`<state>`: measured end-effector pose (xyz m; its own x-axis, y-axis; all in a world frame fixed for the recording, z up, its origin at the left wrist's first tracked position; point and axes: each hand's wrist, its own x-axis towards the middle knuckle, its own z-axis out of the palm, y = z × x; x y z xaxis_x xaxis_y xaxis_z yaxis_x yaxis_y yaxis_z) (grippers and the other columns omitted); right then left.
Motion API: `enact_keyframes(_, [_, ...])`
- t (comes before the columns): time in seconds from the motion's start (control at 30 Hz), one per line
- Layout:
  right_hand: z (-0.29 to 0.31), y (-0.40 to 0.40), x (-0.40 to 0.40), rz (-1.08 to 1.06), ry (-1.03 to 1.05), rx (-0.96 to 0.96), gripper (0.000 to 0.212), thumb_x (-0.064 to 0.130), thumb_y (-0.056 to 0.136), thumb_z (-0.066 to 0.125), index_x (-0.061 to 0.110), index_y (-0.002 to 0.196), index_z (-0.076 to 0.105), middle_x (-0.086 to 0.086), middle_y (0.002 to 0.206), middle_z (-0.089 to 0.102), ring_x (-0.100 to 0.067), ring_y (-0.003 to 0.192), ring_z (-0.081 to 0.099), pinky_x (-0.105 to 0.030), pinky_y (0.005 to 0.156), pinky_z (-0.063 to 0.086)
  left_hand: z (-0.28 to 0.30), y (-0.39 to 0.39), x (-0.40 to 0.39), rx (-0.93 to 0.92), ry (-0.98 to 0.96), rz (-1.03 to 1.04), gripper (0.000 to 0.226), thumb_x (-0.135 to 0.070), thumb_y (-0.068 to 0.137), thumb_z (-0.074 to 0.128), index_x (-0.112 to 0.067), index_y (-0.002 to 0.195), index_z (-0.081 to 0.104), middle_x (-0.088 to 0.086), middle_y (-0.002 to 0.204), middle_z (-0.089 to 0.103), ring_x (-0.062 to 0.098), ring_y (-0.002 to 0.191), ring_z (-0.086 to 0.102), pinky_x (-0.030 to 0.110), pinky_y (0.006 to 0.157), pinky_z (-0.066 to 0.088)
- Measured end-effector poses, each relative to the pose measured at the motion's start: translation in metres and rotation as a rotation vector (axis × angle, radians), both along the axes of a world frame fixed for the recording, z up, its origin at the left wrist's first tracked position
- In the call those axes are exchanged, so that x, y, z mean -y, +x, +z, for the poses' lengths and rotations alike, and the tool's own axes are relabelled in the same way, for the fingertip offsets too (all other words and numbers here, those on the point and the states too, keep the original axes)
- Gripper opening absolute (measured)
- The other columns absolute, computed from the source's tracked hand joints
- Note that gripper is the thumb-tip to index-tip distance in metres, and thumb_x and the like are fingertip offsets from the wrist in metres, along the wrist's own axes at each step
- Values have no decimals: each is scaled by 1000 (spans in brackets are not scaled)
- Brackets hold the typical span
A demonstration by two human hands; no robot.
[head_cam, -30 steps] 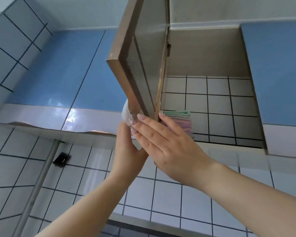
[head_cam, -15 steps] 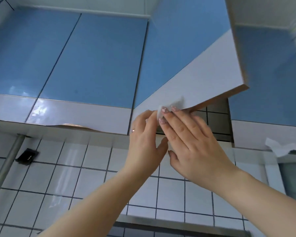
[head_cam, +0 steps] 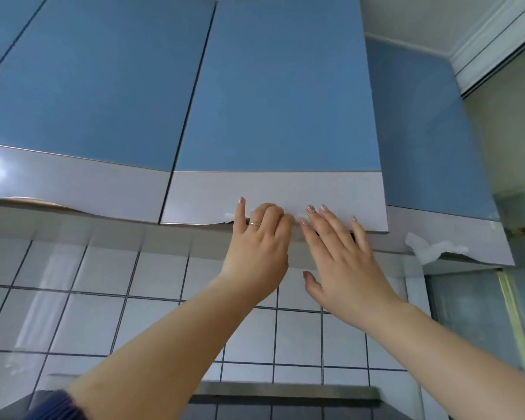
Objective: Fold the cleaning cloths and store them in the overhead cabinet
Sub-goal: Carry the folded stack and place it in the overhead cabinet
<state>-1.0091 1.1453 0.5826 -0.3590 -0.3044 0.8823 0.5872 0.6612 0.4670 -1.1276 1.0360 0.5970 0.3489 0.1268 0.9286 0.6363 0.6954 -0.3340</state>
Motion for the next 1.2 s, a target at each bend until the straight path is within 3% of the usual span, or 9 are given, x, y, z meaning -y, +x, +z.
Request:
enact_keyframes(0.37, [-6,-38,-31,8,-136,23,92,38,64,73,3,141,38,-12,149,38,-25,138,37,-55,114,14,-7,-21,-24,-1,-39,129,67,-26,58,74,-9,120,55,8,112,58,28,102,59,61,104,32])
enact_keyframes(0.43, [-6,-43,-32,11,-169,34,91,39,69,69,5,144,32,-11,152,32,-24,141,30,-53,113,11,-8,-25,-30,-5,-36,159,70,-28,57,75,-9,121,54,9,112,58,29,102,59,61,103,33])
enact_keyframes(0.53, [-5,-50,-35,76,-186,81,87,37,83,58,8,150,11,-8,159,9,-22,147,6,-46,112,-7,-9,-30,-36,-7,-36,197,74,-31,56,76,-8,123,52,10,113,58,30,103,58,60,103,33])
enact_keyframes(0.7, [-5,-59,-41,112,-229,127,86,37,89,51,11,150,-4,-4,160,-7,-18,147,-8,-42,111,-16,-9,-37,-45,15,-35,217,74,-31,55,76,-9,122,54,10,111,59,30,102,58,59,102,34])
enact_keyframes(0.87, [-6,-66,-47,142,-230,110,88,36,84,57,10,151,5,-6,160,2,-19,148,1,-43,113,-9,-8,-42,-49,16,-26,211,74,-31,57,74,-9,124,51,9,112,58,31,104,58,59,104,32])
enact_keyframes(1.0, [-7,-73,-53,100,-223,45,93,37,67,72,4,144,31,-12,152,32,-25,140,33,-49,111,15,-11,-48,-52,18,-20,187,74,-30,60,73,-9,127,51,10,117,56,29,112,52,59,106,29])
enact_keyframes(1.2, [-9,-78,-56,96,-207,20,97,38,64,75,4,144,32,-13,151,34,-25,138,36,-49,110,19,-15,-50,-56,58,-29,193,82,-32,59,75,-9,133,46,10,123,53,27,119,39,62,106,27])
